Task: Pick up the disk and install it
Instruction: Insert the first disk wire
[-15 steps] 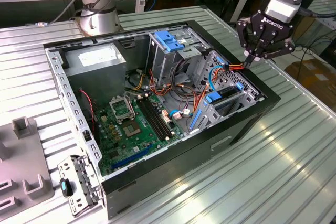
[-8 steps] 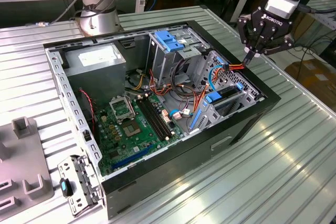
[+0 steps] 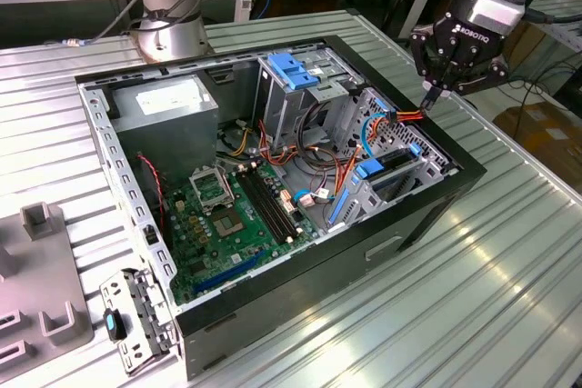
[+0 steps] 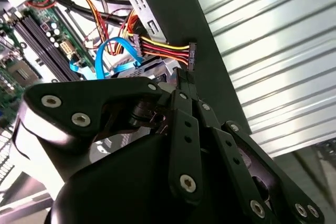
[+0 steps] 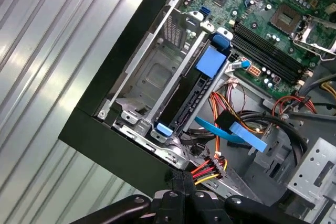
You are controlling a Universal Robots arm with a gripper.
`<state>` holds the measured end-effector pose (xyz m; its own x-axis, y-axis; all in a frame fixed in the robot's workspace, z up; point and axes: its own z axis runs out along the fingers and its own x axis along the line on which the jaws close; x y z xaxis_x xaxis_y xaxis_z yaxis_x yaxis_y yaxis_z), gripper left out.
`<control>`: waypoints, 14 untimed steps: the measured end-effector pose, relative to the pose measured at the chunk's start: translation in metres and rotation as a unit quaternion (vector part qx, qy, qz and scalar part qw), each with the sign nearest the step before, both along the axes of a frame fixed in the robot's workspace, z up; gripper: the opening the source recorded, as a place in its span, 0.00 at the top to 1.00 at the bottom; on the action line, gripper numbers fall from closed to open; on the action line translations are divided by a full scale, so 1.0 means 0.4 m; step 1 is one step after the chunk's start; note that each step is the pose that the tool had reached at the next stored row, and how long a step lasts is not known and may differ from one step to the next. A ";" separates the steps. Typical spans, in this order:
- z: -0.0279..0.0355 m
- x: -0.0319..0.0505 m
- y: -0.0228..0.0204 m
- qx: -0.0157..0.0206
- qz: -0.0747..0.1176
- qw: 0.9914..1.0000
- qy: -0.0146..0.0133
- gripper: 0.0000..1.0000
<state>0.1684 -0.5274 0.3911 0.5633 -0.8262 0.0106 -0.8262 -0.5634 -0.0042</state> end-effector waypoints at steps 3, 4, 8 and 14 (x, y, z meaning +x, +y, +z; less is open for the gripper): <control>-0.002 0.001 0.000 0.000 0.027 1.000 0.000 0.89; -0.003 0.002 0.000 0.000 0.036 0.999 0.000 0.89; -0.007 0.008 0.000 0.000 0.059 0.998 0.000 0.82; -0.015 0.015 0.000 0.000 0.101 0.995 0.000 0.81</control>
<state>0.1744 -0.5273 0.3852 0.7178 -0.6961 0.0107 -0.6961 -0.7179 -0.0043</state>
